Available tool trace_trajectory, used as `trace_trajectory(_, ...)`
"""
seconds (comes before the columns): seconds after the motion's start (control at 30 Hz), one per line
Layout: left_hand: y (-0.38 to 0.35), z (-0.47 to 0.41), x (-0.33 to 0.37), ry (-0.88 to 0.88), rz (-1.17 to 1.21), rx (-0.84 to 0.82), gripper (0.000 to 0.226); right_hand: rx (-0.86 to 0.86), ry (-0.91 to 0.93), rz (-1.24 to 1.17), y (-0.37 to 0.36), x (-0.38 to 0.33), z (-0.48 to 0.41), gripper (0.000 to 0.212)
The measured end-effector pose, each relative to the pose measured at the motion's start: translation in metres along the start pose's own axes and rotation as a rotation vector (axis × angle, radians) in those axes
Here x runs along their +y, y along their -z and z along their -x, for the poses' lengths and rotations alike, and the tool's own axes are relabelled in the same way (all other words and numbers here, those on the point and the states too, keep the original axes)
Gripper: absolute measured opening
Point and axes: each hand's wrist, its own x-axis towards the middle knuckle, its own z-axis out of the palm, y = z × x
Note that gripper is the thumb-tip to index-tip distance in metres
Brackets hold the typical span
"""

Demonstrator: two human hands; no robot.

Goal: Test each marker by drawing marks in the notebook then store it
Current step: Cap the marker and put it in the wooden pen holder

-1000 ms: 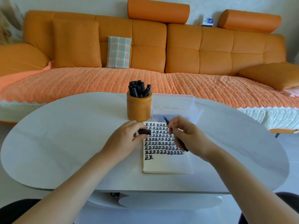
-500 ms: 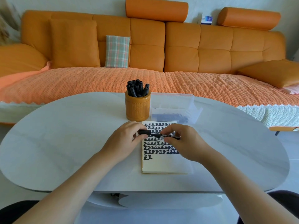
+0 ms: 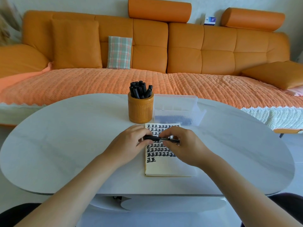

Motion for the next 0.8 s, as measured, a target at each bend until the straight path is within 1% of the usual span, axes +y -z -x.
trace_trajectory(0.07,0.001,-0.001,-0.001,-0.005,0.016,-0.016,0.016,0.046,0.094,0.101,-0.001,0.0,0.0,0.02)
trace_trajectory(0.17,0.003,-0.002,-0.001,-0.013,0.045,-0.023,0.017,0.141,0.274,0.211,-0.002,-0.001,0.0,0.013)
trace_trajectory(0.23,0.005,-0.002,-0.002,-0.033,0.044,-0.007,0.017,0.16,0.306,0.216,-0.003,-0.004,-0.002,0.013)
trace_trajectory(0.33,0.007,-0.004,-0.001,-0.107,-0.003,0.019,0.016,0.105,0.207,0.129,-0.003,-0.008,-0.003,0.011)
trace_trajectory(0.4,0.01,-0.009,0.0,-0.159,-0.046,0.049,0.016,0.016,0.095,-0.059,0.0,-0.011,-0.006,0.014)
trace_trajectory(0.47,0.012,-0.014,0.0,-0.192,-0.07,0.062,0.014,-0.06,0.004,-0.193,0.006,-0.013,-0.01,0.024)
trace_trajectory(0.53,0.011,-0.018,-0.003,-0.197,-0.057,0.042,0.013,-0.129,-0.053,-0.185,0.007,-0.014,-0.013,0.03)
trace_trajectory(0.57,0.011,-0.02,-0.004,-0.189,-0.038,0.038,0.014,-0.137,-0.062,-0.143,0.005,-0.013,-0.015,0.029)
trace_trajectory(0.63,0.01,-0.025,-0.005,-0.158,0.001,0.063,0.016,-0.086,-0.072,-0.078,0.002,-0.011,-0.02,0.02)
trace_trajectory(0.7,0.01,-0.035,-0.007,-0.112,0.014,0.111,0.019,-0.017,-0.097,-0.075,0.004,-0.01,-0.029,0.015)
trace_trajectory(0.8,0.013,-0.049,-0.014,0.009,0.061,0.211,0.024,0.037,-0.145,-0.191,0.015,-0.012,-0.049,0.015)
